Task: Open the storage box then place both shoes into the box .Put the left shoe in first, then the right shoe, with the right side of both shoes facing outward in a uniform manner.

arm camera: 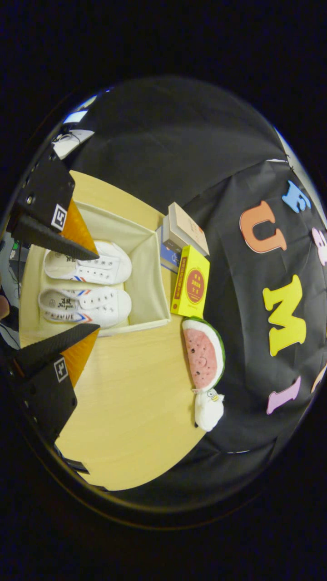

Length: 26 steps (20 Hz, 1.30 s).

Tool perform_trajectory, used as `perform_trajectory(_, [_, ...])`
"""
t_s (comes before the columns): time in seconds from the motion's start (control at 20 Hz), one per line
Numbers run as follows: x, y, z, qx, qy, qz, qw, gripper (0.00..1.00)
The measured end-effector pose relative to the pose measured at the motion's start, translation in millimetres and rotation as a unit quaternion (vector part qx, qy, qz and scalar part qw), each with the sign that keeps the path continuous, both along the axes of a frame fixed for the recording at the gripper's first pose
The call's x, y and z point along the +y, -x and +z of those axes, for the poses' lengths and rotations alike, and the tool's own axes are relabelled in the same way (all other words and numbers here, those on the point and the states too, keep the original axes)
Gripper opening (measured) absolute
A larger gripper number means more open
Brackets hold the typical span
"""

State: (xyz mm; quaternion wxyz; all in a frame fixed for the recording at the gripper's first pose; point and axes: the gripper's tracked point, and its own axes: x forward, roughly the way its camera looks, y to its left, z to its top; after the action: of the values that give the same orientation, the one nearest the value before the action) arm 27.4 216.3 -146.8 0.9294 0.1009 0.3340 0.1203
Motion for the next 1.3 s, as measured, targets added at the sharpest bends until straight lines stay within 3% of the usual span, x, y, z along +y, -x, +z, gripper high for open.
perform_trajectory(0.1, [-19, -2, 12, -0.019, 0.008, -0.014, 1.000, 0.90])
perform_trajectory(0.3, [-86, -5, 35, -0.069, 0.063, -0.059, 0.994, 0.90])
perform_trajectory(0.65, [-188, 2, 126, -0.173, 0.126, -0.106, 0.971, 0.90])
perform_trajectory(0.9, [-203, 10, 184, -0.239, 0.139, -0.116, 0.954, 0.91])
perform_trajectory(1.3, [-181, 27, 192, -0.239, 0.101, -0.112, 0.959, 0.95])
